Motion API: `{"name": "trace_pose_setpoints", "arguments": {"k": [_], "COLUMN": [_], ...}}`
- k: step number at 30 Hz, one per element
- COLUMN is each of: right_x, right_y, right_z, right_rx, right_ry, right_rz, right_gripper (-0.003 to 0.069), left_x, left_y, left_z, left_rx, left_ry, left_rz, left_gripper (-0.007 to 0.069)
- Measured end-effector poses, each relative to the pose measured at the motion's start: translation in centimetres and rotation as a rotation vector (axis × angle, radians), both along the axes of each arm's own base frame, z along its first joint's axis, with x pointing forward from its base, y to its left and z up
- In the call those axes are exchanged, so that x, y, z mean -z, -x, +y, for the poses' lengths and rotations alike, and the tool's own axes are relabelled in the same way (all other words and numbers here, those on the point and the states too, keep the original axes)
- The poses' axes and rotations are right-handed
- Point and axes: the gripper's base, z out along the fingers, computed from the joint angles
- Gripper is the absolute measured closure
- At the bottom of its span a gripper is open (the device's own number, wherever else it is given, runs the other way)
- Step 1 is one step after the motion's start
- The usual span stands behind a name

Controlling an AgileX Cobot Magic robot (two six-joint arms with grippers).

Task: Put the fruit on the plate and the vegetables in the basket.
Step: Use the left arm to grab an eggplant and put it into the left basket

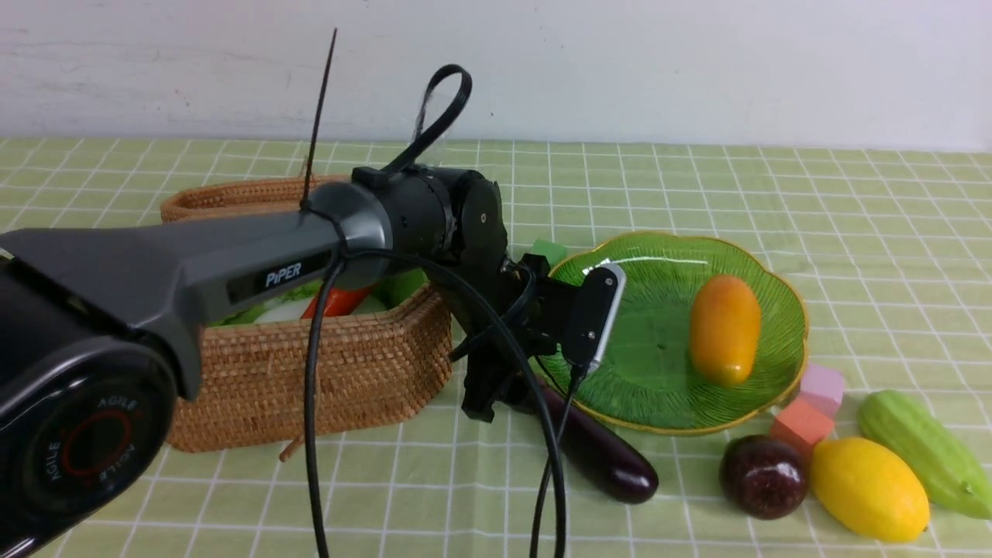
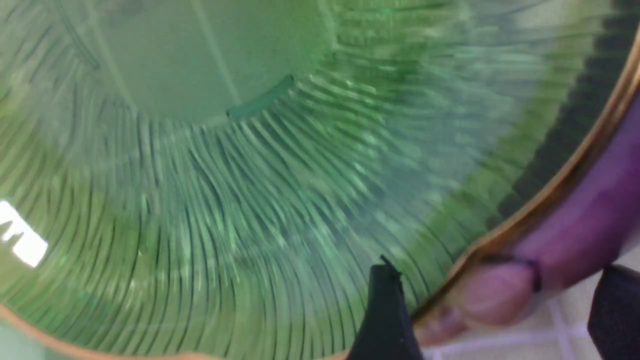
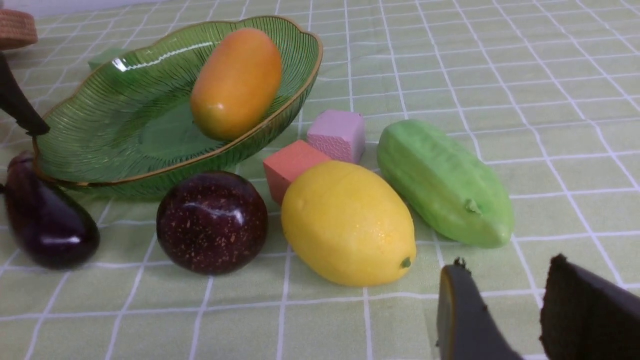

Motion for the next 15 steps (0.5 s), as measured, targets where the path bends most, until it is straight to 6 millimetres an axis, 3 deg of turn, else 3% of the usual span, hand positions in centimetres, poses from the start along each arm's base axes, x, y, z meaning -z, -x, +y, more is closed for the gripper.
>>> {"name": "trace_pose_setpoints", "arguments": {"k": [5, 15], "right_x": [0.0, 0.0], "right_y": [0.0, 0.0], "right_z": [0.0, 0.0], "right_rx": [0.000, 0.000], "right_ry": [0.000, 0.000], "right_rz": [0.001, 0.004], "right_gripper": [0.0417, 0.0417], "left_x": [-0.3, -5.8], "left_y": [0.1, 3.1], "left_z": [0.0, 1.0], "left_rx": [-0.007, 0.007], "left_ry": [0.006, 0.019], "left_rz": [0.007, 0.111], "left_gripper": [0.0127, 0.0132]}}
